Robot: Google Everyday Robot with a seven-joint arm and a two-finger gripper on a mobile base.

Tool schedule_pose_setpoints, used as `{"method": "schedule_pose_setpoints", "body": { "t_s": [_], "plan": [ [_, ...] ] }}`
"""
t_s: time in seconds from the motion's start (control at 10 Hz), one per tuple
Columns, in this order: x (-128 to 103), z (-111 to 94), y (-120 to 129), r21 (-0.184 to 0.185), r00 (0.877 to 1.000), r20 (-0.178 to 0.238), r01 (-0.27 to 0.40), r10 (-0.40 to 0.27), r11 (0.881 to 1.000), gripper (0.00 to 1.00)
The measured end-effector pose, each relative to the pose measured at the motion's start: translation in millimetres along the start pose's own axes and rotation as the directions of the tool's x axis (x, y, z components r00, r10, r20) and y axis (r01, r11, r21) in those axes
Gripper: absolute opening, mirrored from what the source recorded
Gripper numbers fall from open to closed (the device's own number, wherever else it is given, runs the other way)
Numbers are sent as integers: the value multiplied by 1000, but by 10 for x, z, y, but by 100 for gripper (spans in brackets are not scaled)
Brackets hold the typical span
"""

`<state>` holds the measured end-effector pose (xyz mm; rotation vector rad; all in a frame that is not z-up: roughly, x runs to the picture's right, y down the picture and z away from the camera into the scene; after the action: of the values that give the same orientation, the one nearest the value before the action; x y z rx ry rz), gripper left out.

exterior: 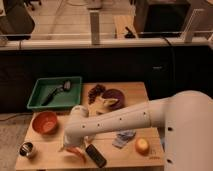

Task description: Place pepper in tray

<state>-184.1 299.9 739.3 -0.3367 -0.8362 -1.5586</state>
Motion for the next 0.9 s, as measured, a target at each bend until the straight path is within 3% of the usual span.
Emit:
{"method": "schedule_pose_setpoints", "body": {
  "t_s": [0.2,0.4,0.7,0.9],
  "plan": [
    [6,57,2,-13,999,4,49,-49,999,80],
    [12,86,40,-12,998,-2,55,-55,998,80],
    [20,167,67,-42,999,3,54,-54,998,80],
    [9,212,82,-55,999,6,50,-50,997,68]
  ]
}}
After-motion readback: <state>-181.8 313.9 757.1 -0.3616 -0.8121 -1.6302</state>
